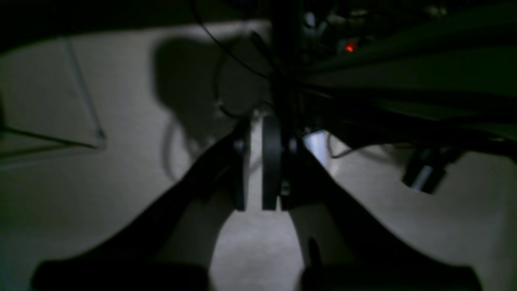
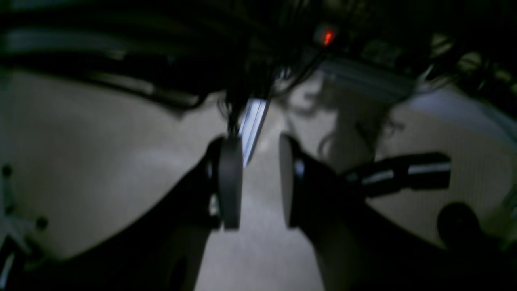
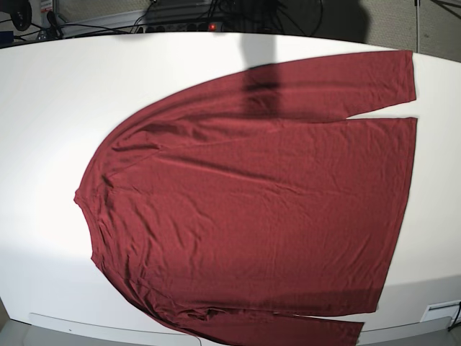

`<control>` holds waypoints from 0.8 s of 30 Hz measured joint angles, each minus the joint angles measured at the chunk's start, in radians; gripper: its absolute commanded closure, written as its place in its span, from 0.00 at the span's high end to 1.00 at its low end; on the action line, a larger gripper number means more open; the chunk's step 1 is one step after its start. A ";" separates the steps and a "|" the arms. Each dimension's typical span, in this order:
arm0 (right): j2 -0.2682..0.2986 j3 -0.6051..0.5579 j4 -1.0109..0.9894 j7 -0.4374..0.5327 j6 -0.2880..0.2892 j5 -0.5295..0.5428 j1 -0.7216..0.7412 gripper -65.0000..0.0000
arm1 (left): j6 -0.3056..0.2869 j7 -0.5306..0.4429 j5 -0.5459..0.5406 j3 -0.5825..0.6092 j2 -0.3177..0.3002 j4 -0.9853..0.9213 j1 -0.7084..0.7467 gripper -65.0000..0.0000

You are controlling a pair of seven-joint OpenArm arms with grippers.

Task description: Fold the T-shirt properly

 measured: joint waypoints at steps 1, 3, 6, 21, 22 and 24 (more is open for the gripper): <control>0.013 0.000 0.053 -0.012 -0.001 0.020 -0.034 0.26 | 0.003 0.006 0.000 0.000 -0.013 0.039 0.024 0.09; 0.039 0.000 0.160 -0.035 0.000 0.049 -0.098 0.26 | 0.002 0.018 -0.002 0.000 -0.039 0.115 0.070 0.09; 0.070 0.000 0.311 -0.079 -0.001 0.039 -0.175 0.26 | 0.002 0.078 -0.003 0.000 -0.059 0.234 0.131 0.09; 0.248 0.000 0.809 -0.276 -0.082 -0.081 -0.349 0.26 | -0.008 0.231 0.248 0.000 -0.105 0.703 0.288 0.09; 0.262 0.000 0.829 -0.280 -0.096 -0.100 -0.349 0.26 | -0.010 0.249 0.287 0.000 -0.107 0.727 0.288 0.09; 0.287 0.000 0.864 -0.280 -0.116 -0.134 -0.349 0.26 | -0.012 0.274 0.365 0.000 -0.106 0.772 0.288 0.09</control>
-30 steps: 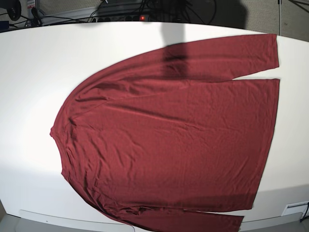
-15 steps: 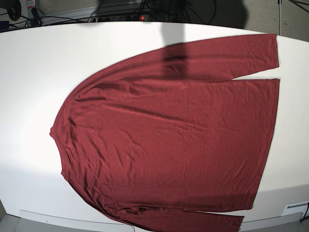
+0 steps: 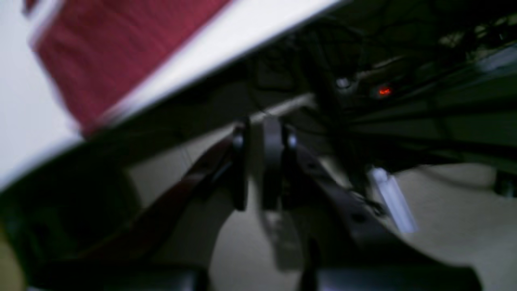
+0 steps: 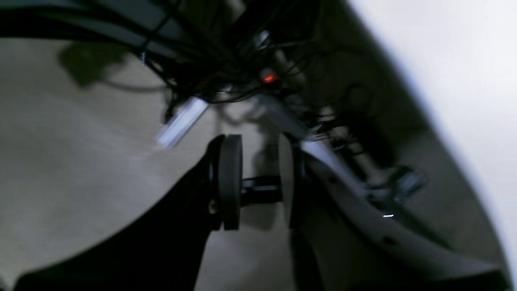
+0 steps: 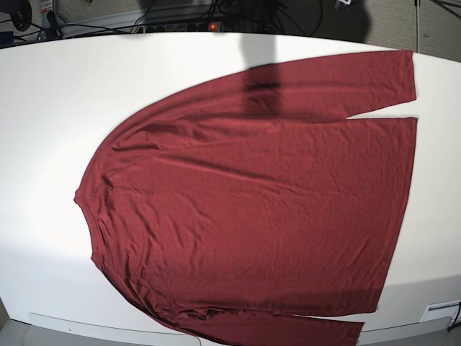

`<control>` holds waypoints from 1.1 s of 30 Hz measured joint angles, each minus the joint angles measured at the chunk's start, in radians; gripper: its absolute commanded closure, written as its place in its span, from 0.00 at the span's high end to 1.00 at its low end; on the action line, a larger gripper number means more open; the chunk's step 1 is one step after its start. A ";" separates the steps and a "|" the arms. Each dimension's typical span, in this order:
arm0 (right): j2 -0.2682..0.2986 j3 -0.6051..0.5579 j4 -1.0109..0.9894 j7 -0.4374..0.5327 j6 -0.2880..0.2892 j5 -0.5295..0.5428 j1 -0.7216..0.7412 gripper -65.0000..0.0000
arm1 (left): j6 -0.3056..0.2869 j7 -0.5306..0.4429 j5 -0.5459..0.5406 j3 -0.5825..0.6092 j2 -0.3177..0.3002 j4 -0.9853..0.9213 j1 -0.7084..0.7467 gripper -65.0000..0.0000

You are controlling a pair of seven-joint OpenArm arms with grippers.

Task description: Fold the T-shirt properly

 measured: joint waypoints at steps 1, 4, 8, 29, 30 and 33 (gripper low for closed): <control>0.011 0.000 0.016 -0.001 -0.008 -0.011 0.000 0.26 | -0.007 0.000 0.039 0.000 0.000 0.019 -0.001 0.09; 0.042 0.000 0.058 -0.002 -0.033 -0.061 0.000 0.26 | -0.074 0.036 0.138 0.000 0.000 0.047 -0.027 0.09; 0.074 0.000 0.088 -0.001 -0.072 -0.134 0.008 0.26 | -0.163 0.105 0.183 0.000 0.001 0.047 -0.101 0.12; 0.089 0.000 0.090 -0.001 -0.097 -0.267 0.245 0.26 | -0.473 0.124 0.389 0.003 -0.043 -0.065 -0.387 0.28; 0.089 0.000 0.090 -0.001 -0.097 -0.267 0.245 0.26 | -0.473 0.123 0.390 0.002 -0.057 -0.096 -0.394 0.28; 0.088 -0.001 0.090 -0.001 -0.095 -0.265 0.244 0.26 | -0.449 0.099 0.390 0.002 -0.089 -0.174 -0.425 0.28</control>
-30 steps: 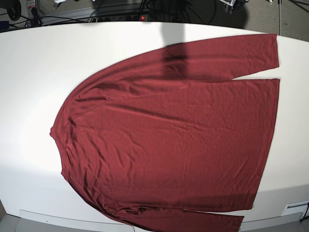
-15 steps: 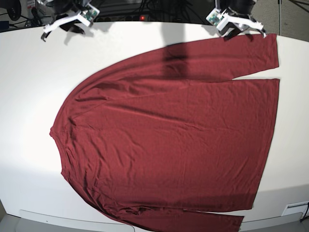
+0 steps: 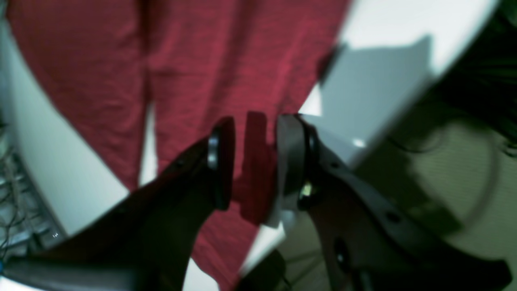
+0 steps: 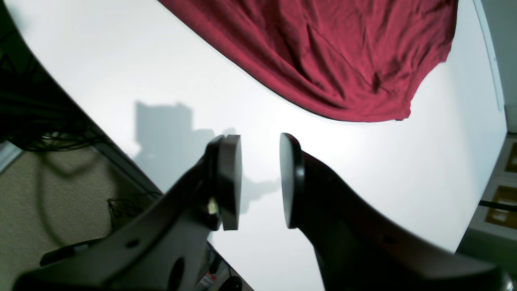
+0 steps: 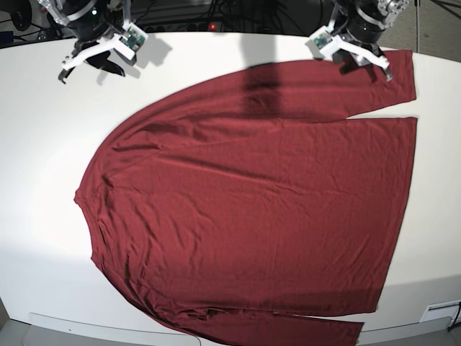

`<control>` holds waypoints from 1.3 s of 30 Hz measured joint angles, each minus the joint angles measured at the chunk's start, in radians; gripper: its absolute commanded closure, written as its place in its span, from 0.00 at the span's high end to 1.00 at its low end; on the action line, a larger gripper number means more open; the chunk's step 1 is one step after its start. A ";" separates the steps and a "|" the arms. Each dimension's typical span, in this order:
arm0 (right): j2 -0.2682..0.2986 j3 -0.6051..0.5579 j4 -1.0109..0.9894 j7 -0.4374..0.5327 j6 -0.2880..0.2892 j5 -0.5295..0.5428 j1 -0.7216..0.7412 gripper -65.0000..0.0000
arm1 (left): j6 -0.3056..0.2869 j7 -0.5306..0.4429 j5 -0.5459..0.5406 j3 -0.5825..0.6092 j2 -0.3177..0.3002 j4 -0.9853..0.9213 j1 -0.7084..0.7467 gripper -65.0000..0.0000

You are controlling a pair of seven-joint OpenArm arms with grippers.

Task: Fold the T-shirt properly
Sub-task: 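Move both grippers down toward the shirt's shoulder and sleeve edge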

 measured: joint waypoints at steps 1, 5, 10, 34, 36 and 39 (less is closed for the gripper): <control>0.001 0.000 0.000 0.000 0.000 0.000 0.000 0.26 | 0.008 -0.005 0.000 0.000 -0.005 -0.019 -0.015 0.28; 0.000 0.000 0.000 0.000 0.000 -0.002 0.000 0.26 | 0.034 -0.055 0.000 0.000 -0.033 -0.068 -0.034 0.28; 0.000 0.000 0.000 0.000 0.000 -0.002 0.000 0.26 | 0.042 -0.020 -0.004 0.001 -0.086 -0.073 -0.035 0.28; 0.000 0.000 0.000 0.109 0.000 -0.002 0.001 0.26 | 0.056 0.138 -0.185 -0.010 -0.230 -0.090 -0.002 0.00; 0.000 -0.003 -0.008 0.110 0.001 0.000 0.025 0.26 | 0.060 0.138 -0.226 -0.014 -0.233 -0.090 -0.003 0.00; 0.000 -0.006 -0.071 0.114 0.005 -0.001 0.092 0.38 | 0.069 0.139 -0.268 -0.014 -0.233 -0.089 -0.003 0.00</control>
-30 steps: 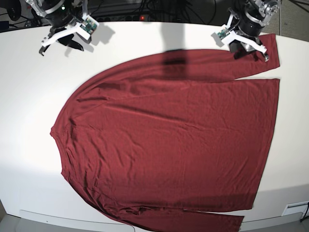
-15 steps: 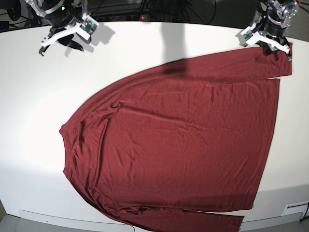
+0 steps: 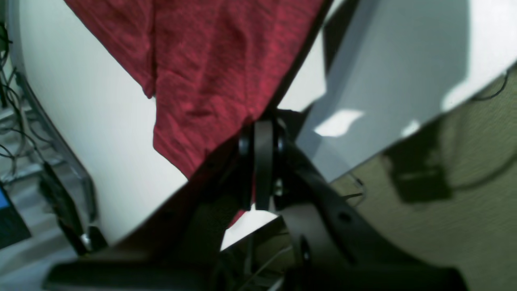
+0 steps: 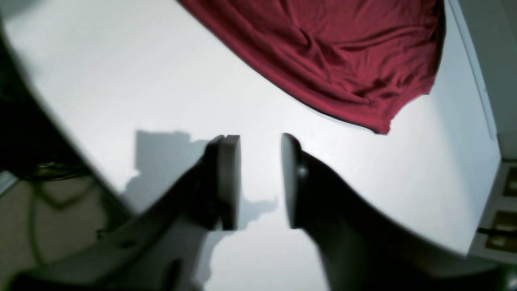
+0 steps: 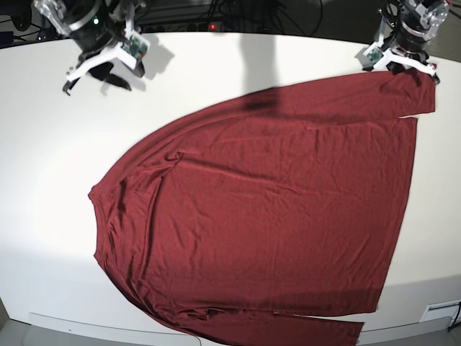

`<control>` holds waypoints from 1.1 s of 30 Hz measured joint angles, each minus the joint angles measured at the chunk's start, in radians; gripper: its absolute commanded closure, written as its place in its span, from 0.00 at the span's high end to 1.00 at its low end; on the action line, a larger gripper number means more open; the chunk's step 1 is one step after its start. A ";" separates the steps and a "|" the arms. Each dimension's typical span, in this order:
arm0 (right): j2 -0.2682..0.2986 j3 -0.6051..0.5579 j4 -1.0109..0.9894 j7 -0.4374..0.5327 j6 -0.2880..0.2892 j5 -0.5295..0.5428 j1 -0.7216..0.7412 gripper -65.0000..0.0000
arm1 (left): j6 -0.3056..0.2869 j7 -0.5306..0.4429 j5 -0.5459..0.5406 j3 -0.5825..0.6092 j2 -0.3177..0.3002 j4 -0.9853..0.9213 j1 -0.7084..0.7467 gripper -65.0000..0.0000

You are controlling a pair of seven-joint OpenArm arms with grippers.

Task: Fold the T-shirt properly
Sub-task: 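Move both grippers down toward the shirt's shoulder and sleeve edge, then pinch the red shirt's edge with both grippers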

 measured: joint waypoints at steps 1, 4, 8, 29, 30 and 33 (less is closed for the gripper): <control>0.000 -0.006 -0.021 -0.001 -0.002 -0.002 0.024 0.41 | 0.005 0.000 -0.013 0.000 0.000 0.000 0.000 0.00; 0.000 -0.050 -0.094 0.000 0.043 -0.008 0.102 0.42 | 0.013 -0.005 -0.048 -0.001 0.000 0.001 0.000 0.00; 0.000 -0.146 -0.184 0.030 0.076 -0.085 0.214 0.42 | 0.033 -0.008 -0.066 -0.001 0.000 0.001 0.000 0.00; -0.002 -0.451 -0.553 0.048 0.060 -0.154 0.627 0.42 | 0.039 -0.009 -0.074 0.000 0.003 0.003 0.000 0.00; -0.002 -0.451 -0.559 0.047 0.064 -0.154 0.637 0.42 | 0.039 -0.009 -0.074 0.000 0.003 0.003 0.000 0.00; -0.002 -0.451 -0.564 0.048 0.111 -0.152 0.659 0.42 | 0.039 -0.009 -0.074 0.000 0.003 0.003 0.000 0.00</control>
